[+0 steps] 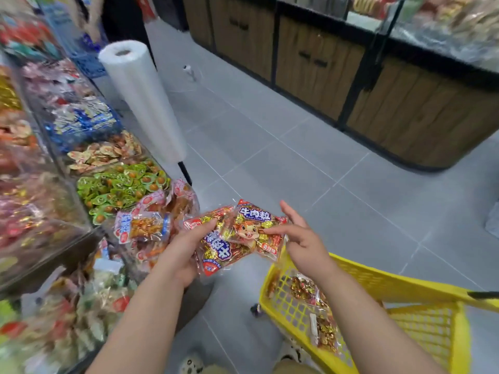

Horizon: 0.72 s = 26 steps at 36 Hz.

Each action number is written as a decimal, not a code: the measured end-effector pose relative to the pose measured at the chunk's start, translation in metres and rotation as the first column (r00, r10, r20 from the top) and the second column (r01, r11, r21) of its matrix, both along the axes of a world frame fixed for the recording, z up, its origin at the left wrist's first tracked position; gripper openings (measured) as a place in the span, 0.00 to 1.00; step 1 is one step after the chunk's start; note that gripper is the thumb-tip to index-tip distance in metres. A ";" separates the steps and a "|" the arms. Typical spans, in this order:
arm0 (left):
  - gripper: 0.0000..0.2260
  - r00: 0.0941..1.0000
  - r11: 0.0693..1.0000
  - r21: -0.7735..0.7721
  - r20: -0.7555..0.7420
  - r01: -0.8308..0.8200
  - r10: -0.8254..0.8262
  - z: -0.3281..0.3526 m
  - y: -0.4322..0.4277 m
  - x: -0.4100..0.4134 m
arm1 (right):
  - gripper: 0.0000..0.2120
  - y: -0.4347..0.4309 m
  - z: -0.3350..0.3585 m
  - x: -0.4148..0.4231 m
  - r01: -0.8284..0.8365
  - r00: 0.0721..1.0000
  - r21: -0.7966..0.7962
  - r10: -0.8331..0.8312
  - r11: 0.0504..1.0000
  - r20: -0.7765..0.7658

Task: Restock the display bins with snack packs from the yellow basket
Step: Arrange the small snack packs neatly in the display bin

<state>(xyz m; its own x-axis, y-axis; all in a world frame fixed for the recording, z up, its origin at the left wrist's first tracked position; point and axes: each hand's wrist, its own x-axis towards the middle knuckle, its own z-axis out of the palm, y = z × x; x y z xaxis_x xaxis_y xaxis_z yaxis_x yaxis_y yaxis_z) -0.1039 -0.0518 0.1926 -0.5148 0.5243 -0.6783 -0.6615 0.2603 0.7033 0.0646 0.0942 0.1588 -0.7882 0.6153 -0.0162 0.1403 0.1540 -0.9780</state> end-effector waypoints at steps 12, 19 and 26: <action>0.07 0.983 0.989 0.019 -0.106 -0.146 0.147 0.023 -0.151 -0.111 | 0.24 -0.143 0.007 -0.168 0.040 0.999 -0.471 -0.047 0.881 -0.003; 0.37 0.959 0.966 0.034 -0.116 -0.257 0.259 0.012 -0.240 -0.172 | 0.36 -0.211 -0.001 -0.241 0.064 0.973 -0.767 0.130 0.638 0.189; 0.50 0.889 0.896 0.025 -0.118 -0.443 0.443 0.011 -0.299 -0.200 | 0.11 -0.245 0.015 -0.302 -0.036 0.931 -0.853 0.328 0.521 0.161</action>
<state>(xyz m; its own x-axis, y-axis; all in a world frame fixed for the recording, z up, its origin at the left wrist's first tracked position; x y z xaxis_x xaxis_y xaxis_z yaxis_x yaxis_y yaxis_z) -0.3042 -0.3505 0.2036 -0.7691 0.2216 -0.5995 -0.6213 -0.0393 0.7826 -0.2375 -0.1506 0.1735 -0.7498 0.0491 -0.6599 0.4811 -0.6442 -0.5946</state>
